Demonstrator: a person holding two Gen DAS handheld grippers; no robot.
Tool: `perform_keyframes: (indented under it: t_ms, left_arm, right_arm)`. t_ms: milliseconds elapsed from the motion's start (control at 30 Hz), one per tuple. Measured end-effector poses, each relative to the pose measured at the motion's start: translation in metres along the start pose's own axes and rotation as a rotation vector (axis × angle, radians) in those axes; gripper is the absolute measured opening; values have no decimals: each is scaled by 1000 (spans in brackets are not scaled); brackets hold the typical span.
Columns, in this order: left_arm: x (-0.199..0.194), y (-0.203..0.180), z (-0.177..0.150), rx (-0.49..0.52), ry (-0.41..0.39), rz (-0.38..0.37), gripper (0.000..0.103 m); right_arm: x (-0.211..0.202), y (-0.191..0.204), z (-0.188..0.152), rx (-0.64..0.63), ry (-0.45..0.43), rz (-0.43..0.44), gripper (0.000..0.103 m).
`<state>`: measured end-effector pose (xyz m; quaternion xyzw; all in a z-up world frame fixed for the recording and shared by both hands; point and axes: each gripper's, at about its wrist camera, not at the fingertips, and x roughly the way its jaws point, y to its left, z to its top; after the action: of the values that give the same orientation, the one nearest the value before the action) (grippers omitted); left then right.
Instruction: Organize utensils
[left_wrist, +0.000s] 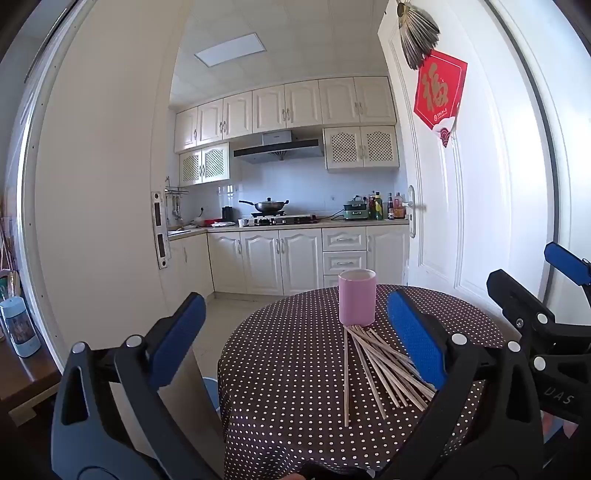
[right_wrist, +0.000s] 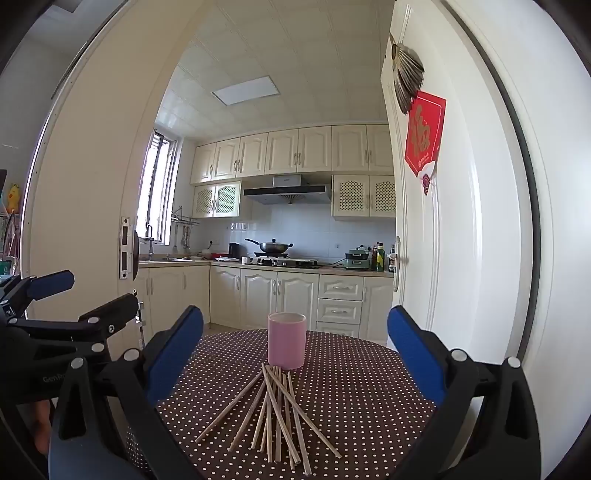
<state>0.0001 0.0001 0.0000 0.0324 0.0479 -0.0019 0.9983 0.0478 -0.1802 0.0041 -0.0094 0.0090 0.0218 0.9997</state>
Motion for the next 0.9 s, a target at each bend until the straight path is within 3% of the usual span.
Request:
perform_keyframes:
  t_ms: [900]
  left_arm:
    - [-2,2,0,2,-5,7,97]
  right_arm:
    - [1,-1,-1,5,-2,0,96]
